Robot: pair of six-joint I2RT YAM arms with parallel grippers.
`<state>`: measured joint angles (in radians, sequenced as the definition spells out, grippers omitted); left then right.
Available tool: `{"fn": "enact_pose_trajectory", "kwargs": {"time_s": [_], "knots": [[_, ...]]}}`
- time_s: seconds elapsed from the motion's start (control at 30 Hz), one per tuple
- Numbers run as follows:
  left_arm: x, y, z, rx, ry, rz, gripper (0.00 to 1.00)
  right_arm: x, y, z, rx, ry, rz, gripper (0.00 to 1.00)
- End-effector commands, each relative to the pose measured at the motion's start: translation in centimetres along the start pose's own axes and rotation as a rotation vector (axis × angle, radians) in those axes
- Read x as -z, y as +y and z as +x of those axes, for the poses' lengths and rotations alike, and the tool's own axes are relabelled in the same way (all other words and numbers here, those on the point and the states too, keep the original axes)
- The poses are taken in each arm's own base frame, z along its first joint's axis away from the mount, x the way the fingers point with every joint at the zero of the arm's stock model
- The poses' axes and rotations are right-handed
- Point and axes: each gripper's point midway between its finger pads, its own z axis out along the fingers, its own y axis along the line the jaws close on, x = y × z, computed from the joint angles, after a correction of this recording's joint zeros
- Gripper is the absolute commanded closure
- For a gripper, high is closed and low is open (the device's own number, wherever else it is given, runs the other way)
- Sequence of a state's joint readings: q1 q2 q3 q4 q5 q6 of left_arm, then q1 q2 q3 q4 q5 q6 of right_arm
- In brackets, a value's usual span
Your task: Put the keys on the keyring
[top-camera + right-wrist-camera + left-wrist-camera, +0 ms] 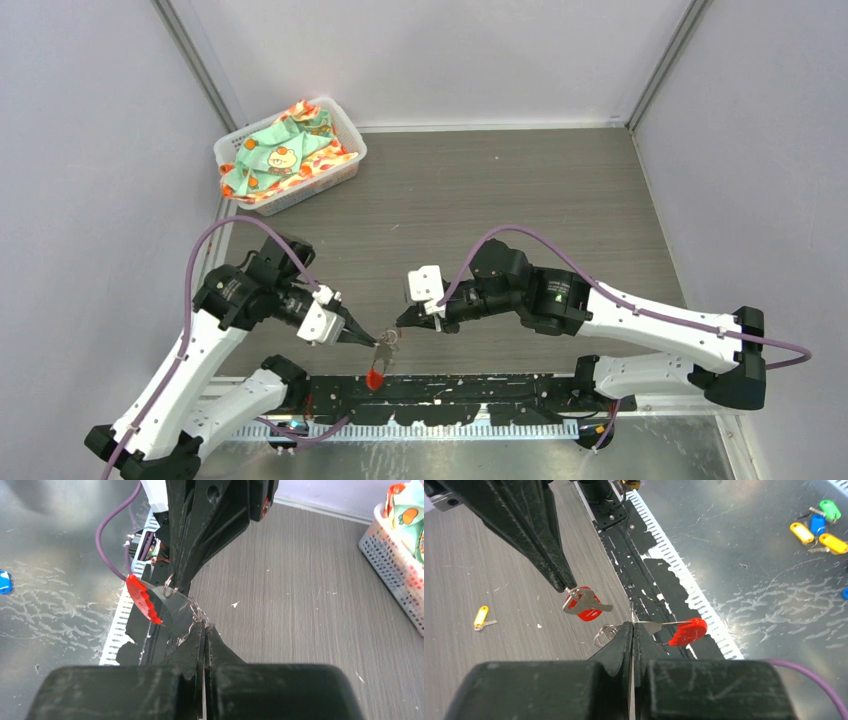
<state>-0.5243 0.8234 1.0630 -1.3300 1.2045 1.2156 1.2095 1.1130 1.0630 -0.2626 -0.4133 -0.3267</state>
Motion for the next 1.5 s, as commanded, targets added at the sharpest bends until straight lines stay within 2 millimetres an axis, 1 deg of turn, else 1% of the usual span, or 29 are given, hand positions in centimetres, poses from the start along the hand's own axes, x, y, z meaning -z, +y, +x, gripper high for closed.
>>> {"fn": "enact_pose_trajectory", "kwargs": {"time_s": [0.0, 0.07, 0.27, 0.53, 0.6, 0.7, 0.83, 0.9, 0.97, 1.17, 1.37, 1.47], "knots": [[0.1, -0.4, -0.1, -0.128, 0.027, 0.010, 1.00, 0.1, -0.4, -3.4, 0.089, -0.075, 0.002, 0.99], [0.1, -0.6, 0.2, -0.158, 0.045, 0.019, 1.00, -0.1, -0.2, -3.7, 0.112, -0.072, -0.011, 0.99], [0.2, -0.3, 0.7, -0.261, 0.095, 0.035, 1.00, -0.4, 0.6, -3.6, 0.167, -0.034, -0.061, 0.99], [0.1, 0.9, -0.1, -0.214, 0.085, 0.012, 1.00, -0.9, 2.0, -3.2, 0.223, 0.018, -0.136, 0.99], [0.1, 1.0, -0.1, -0.212, 0.086, 0.012, 1.00, -1.0, 2.0, -3.0, 0.229, 0.025, -0.140, 0.99], [0.1, 1.1, -0.1, -0.200, 0.090, 0.011, 1.00, -1.3, 1.8, -3.1, 0.240, 0.027, -0.127, 0.99], [0.1, 1.1, 0.0, -0.204, 0.091, 0.005, 1.00, -1.7, 1.0, -3.0, 0.246, 0.024, -0.076, 0.99], [0.0, 1.2, -0.2, -0.211, 0.085, -0.004, 1.00, -1.8, 0.5, -3.5, 0.249, -0.007, -0.041, 0.99], [0.0, 1.2, -0.1, -0.219, 0.085, -0.013, 1.00, -2.0, 0.3, -3.6, 0.241, -0.028, -0.024, 0.99], [0.1, 1.1, -0.3, -0.219, 0.079, -0.018, 1.00, -2.8, 0.4, -3.3, 0.223, -0.035, -0.024, 0.99], [0.0, 1.0, -0.2, -0.203, 0.082, -0.018, 1.00, -2.9, 0.6, -3.5, 0.220, -0.046, -0.031, 0.99], [0.0, 0.9, -0.2, -0.194, 0.081, -0.019, 1.00, -3.1, 0.9, -3.3, 0.215, -0.038, -0.049, 0.99]]}}
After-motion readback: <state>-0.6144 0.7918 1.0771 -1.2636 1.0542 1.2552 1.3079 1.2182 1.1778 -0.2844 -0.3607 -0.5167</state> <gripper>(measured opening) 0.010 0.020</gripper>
